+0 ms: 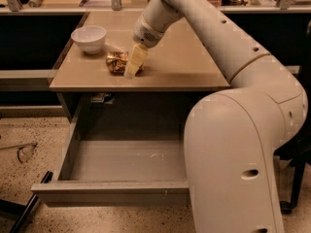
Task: Place orange can into top drawer
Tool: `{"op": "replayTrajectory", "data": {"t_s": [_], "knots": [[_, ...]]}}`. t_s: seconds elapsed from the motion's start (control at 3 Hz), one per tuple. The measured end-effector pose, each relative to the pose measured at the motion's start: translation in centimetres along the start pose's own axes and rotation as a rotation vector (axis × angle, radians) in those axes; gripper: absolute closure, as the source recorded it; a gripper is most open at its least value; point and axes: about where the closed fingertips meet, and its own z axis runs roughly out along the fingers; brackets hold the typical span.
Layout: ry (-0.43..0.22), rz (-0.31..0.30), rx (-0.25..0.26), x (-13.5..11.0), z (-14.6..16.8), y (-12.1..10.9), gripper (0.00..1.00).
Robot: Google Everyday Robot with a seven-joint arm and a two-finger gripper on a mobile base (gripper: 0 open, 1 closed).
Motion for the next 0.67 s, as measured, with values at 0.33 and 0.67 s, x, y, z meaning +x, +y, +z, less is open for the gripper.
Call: {"op": "replayTrajectory", "data": {"t_s": [0.33, 0.67], "knots": [[0.022, 0.005, -0.022, -0.5, 1.3, -0.1, 0.00], [-0.002, 0.011, -0.053, -0.6, 2.6, 0.1, 0.13]]}}
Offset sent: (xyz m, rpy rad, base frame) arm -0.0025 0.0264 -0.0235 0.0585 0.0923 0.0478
